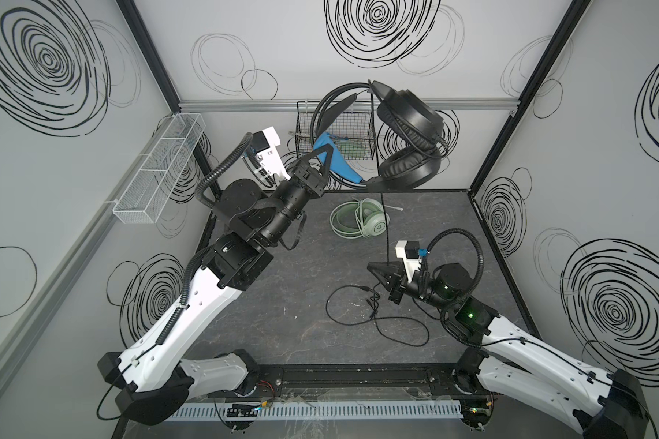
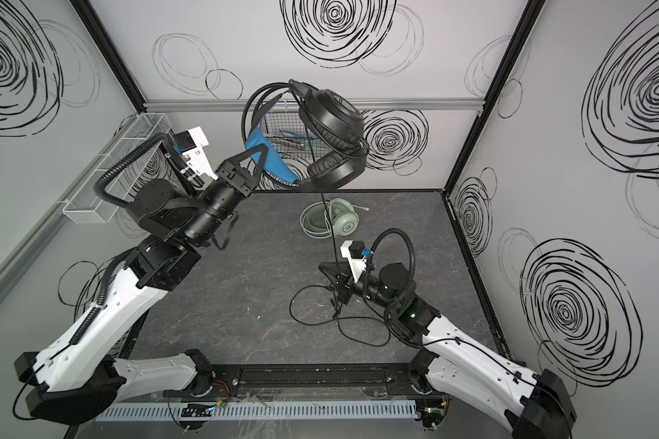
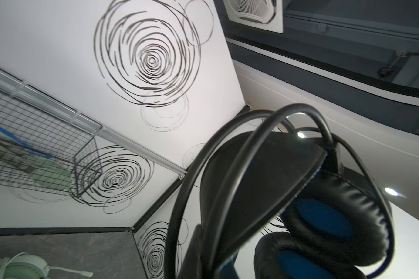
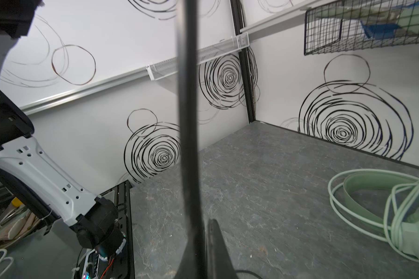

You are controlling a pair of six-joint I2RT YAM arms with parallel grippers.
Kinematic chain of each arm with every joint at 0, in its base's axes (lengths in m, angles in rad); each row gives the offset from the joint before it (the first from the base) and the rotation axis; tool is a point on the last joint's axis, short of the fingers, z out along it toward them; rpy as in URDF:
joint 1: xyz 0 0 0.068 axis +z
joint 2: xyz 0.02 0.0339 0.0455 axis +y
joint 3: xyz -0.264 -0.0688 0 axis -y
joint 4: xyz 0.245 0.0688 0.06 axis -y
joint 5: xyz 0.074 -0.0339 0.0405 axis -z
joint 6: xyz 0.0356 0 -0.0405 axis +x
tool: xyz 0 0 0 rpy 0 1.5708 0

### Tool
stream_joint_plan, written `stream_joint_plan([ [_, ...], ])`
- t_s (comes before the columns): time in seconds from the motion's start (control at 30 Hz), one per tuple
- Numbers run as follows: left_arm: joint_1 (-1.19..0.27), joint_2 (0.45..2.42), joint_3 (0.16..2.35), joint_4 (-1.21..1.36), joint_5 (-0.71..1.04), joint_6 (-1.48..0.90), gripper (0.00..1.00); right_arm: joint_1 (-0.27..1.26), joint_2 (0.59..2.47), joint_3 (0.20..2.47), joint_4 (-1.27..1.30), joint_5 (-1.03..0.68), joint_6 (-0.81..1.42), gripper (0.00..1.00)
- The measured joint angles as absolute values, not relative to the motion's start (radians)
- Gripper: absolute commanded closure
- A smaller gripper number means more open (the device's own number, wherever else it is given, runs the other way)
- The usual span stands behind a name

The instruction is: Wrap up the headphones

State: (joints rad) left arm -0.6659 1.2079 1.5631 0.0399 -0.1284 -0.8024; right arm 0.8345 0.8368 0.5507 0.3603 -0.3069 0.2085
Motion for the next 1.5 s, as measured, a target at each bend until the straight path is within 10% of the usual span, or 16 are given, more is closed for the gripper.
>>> stream_joint_plan([
  [1.0, -0.802, 1.407, 1.506, -0.381, -0.741, -0.455, 1.00, 1.062, 0.868, 0.968, -0.153, 0.000, -0.107, 1.00],
  [1.5, -0.876, 1.399, 1.496, -0.641, -0.485, -0.184, 1.00, 0.906, 0.868, 1.060, -0.355, 0.217, -0.464, 1.00],
])
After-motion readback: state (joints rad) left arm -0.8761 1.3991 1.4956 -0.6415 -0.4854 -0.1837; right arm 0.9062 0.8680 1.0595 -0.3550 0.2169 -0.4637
